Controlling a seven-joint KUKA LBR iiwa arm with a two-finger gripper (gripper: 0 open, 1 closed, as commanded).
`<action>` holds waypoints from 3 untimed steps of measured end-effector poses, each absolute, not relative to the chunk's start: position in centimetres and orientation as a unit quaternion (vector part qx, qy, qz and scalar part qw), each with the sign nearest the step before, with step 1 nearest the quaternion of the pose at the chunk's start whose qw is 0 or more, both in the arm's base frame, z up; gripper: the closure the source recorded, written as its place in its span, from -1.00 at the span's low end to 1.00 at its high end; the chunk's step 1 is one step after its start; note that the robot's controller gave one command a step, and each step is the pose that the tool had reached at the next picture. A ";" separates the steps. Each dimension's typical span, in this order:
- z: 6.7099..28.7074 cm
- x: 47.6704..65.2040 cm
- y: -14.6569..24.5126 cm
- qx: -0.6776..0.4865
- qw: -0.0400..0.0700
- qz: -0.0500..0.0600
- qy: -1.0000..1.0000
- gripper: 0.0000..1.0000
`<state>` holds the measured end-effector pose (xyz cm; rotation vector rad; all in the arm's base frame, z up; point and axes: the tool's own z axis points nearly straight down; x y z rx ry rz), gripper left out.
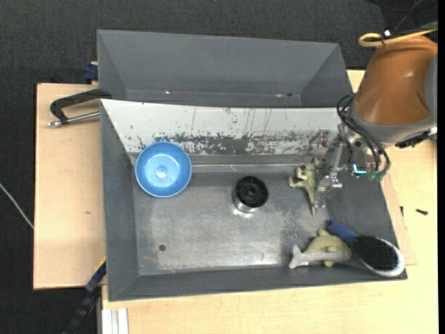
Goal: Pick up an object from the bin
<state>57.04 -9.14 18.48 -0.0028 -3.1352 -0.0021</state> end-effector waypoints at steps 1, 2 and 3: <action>7.8 57.2 -2.3 0.165 0.001 -0.002 -0.986 -1.00; 7.3 55.7 3.3 0.277 -0.004 0.000 -0.961 -1.00; 7.5 55.9 3.3 0.277 -0.007 0.000 -0.961 1.00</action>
Offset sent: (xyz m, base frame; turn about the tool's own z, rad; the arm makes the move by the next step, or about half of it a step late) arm 0.0018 0.0657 -0.1048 -0.3322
